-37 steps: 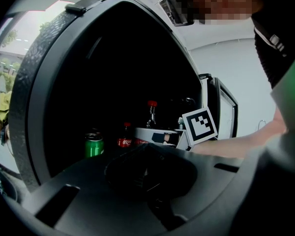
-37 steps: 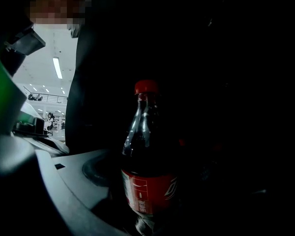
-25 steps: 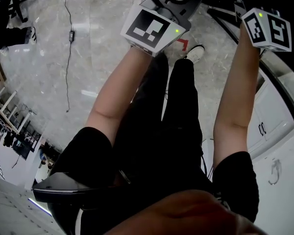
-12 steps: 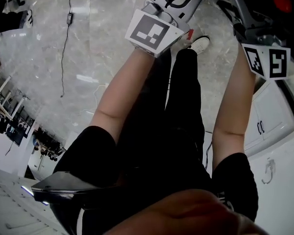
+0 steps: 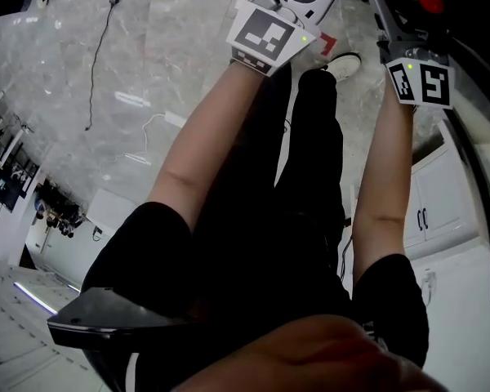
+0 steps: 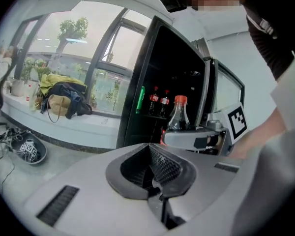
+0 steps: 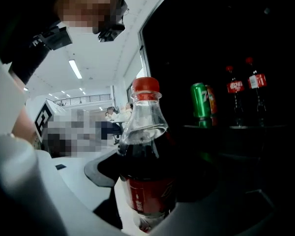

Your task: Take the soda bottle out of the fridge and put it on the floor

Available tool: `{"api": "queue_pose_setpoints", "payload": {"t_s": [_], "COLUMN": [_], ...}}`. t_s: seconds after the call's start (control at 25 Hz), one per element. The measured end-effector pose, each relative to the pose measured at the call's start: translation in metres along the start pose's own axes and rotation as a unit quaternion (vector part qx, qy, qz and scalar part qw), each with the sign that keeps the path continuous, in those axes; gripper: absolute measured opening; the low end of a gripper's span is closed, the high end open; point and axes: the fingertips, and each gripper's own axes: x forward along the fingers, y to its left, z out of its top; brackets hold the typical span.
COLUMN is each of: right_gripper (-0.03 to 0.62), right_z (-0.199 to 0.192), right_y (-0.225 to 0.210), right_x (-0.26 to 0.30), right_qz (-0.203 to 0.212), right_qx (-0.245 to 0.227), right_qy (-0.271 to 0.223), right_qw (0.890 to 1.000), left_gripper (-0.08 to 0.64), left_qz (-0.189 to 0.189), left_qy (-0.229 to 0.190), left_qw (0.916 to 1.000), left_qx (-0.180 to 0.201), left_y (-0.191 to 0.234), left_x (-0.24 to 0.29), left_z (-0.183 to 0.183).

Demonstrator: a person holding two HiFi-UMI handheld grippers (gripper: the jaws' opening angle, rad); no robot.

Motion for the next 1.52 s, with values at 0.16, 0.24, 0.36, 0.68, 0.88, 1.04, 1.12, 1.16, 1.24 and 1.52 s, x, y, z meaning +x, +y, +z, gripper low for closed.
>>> {"api": "queue_pose_setpoints", "payload": {"t_s": [0.16,0.24,0.36,0.68,0.88,1.04,1.12,1.16,1.24,1.52], "right_gripper": [0.322,0.322,0.322,0.322,0.322,0.322,0.322,0.321,0.321,0.322], "right_z": [-0.076,-0.111,-0.161,-0.280,-0.355,-0.407,-0.432,-0.443,-0.462,-0.508], "right_y": [0.005,0.004,0.005,0.004,-0.001,-0.007,-0.011,-0.013,-0.017,-0.027], "right_x": [0.009,0.014,0.022,0.035,0.037,0.038,0.040,0.042,0.047,0.063], "right_qz": [0.003,0.000,0.004,0.011,0.008,0.000,0.000,0.001,0.004,0.000], "right_qx": [0.007,0.012,0.012,0.018,0.023,0.029,0.027,0.024,0.017,0.000], "right_qy": [0.058,0.084,0.118,0.182,0.226,0.255,0.273,0.281,0.294,0.324], "right_qw": [0.998,0.996,0.993,0.983,0.974,0.966,0.962,0.959,0.956,0.946], "left_gripper": [0.000,0.000,0.000,0.000,0.001,0.001,0.000,0.000,0.000,0.000], "left_qz": [0.015,0.018,0.019,0.004,0.009,0.011,0.013,0.014,0.014,0.000], "left_qy": [0.023,0.034,0.059,0.118,0.131,0.137,0.140,0.141,0.144,0.153], "left_qw": [0.9994,0.9989,0.9978,0.9922,0.9896,0.9883,0.9875,0.9871,0.9866,0.9849], "left_qx": [-0.019,-0.026,-0.022,-0.040,-0.059,-0.066,-0.071,-0.074,-0.076,-0.081], "left_y": [0.009,0.013,0.016,0.019,0.035,0.050,0.058,0.061,0.068,0.079], "left_x": [-0.005,-0.004,-0.001,0.010,0.012,0.015,0.015,0.015,0.016,0.026], "left_z": [-0.045,-0.070,-0.110,-0.220,-0.273,-0.305,-0.318,-0.325,-0.336,-0.360]}}
